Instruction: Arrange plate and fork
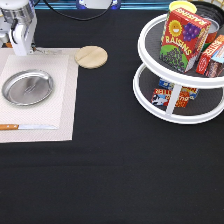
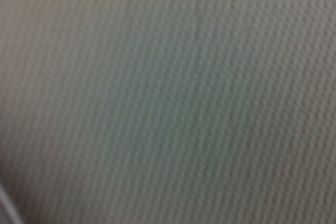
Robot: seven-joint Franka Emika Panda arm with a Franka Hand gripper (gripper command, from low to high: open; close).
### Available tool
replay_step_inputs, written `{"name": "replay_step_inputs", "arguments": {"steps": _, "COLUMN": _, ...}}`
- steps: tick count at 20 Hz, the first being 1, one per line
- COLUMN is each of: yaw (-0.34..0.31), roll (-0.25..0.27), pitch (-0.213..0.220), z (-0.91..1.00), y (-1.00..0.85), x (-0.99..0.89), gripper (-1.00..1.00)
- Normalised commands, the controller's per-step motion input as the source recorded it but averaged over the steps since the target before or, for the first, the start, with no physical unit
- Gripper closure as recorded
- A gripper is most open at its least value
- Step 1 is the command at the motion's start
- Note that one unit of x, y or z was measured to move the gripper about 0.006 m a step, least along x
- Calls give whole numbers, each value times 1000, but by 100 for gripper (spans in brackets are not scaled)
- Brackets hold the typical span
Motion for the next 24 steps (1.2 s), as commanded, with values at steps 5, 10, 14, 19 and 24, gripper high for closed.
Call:
{"name": "replay_step_inputs", "arguments": {"steps": 5, "yaw": 32, "roll": 96, "pitch": 0, "z": -203, "y": -7, "x": -271, "gripper": 100}}
{"name": "replay_step_inputs", "arguments": {"steps": 10, "yaw": 17, "roll": 125, "pitch": 0, "z": -164, "y": -175, "x": 6, "gripper": 100}}
{"name": "replay_step_inputs", "arguments": {"steps": 14, "yaw": -2, "roll": 165, "pitch": 0, "z": -151, "y": -360, "x": 11, "gripper": 100}}
{"name": "replay_step_inputs", "arguments": {"steps": 19, "yaw": -26, "roll": 158, "pitch": 0, "z": -161, "y": -405, "x": -104, "gripper": 100}}
{"name": "replay_step_inputs", "arguments": {"steps": 24, "yaw": -83, "roll": 137, "pitch": 0, "z": 2, "y": -275, "x": 178, "gripper": 100}}
